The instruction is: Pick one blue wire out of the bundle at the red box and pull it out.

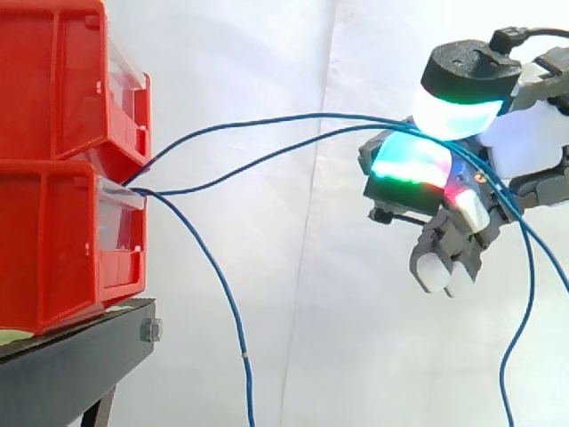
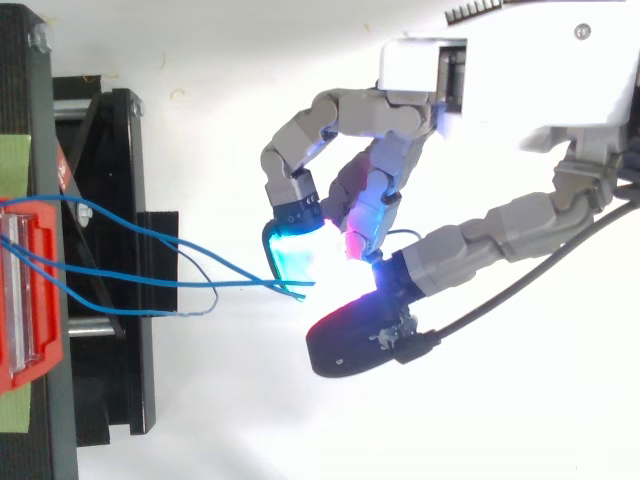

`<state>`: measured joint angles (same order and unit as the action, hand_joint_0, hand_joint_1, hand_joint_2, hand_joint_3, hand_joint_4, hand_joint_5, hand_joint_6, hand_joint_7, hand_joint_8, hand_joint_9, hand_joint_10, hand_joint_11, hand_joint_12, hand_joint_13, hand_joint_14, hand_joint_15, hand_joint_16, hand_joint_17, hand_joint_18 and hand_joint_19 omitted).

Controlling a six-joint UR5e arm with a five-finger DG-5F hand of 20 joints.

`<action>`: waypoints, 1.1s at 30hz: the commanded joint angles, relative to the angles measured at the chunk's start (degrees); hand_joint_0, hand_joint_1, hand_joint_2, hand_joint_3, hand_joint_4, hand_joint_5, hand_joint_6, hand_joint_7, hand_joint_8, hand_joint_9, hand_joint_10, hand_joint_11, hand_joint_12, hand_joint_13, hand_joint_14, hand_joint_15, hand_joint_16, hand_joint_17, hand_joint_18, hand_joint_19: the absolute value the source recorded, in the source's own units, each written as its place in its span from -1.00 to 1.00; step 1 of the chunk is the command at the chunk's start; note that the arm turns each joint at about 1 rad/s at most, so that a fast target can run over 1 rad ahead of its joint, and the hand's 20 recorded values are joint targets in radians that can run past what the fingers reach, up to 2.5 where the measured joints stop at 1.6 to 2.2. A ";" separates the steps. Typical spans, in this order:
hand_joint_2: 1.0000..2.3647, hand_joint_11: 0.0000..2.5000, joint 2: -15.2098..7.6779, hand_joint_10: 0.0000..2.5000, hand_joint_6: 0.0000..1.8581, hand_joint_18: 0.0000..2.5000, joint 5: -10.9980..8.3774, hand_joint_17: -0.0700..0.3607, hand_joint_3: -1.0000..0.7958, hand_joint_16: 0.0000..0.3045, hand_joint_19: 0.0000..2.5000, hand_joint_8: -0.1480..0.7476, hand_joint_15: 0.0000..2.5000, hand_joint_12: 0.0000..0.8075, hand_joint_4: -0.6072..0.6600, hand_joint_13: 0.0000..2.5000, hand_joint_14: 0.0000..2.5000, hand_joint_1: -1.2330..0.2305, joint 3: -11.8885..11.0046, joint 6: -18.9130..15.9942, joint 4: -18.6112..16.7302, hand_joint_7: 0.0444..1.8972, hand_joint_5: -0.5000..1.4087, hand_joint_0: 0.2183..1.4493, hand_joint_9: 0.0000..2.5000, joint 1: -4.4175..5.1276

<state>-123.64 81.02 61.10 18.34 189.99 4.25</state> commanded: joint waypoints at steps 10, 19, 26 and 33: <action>-0.98 -0.99 -0.02 -1.00 -0.07 -0.52 -2.80 -0.08 -0.01 -0.62 -0.76 -0.15 -0.81 0.08 -0.05 -0.55 -0.99 -0.32 -0.01 9.69 -0.06 0.08 -0.51 -0.43 -0.38 -0.12; -0.98 -0.94 -0.02 -1.00 -0.07 -0.52 -3.15 -0.07 -0.01 -0.62 -0.75 -0.11 -0.80 0.11 -0.04 -0.52 -0.99 -0.31 0.08 11.36 -0.58 0.10 -0.51 -0.43 -0.36 -0.38; -0.98 -0.92 -0.02 -1.00 -0.07 -0.51 -2.98 -0.07 0.00 -0.62 -0.75 -0.07 -0.78 0.13 -0.04 -0.51 -0.99 -0.31 0.08 11.28 -0.67 0.10 -0.51 -0.44 -0.33 -0.47; -0.98 -0.91 -0.02 -1.00 -0.06 -0.50 -3.24 -0.06 0.00 -0.61 -0.75 -0.06 -0.78 0.14 -0.04 -0.50 -0.99 -0.31 0.08 11.54 -1.46 0.09 -0.51 -0.43 -0.32 -0.38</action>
<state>-123.66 77.83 61.14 29.84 188.77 3.82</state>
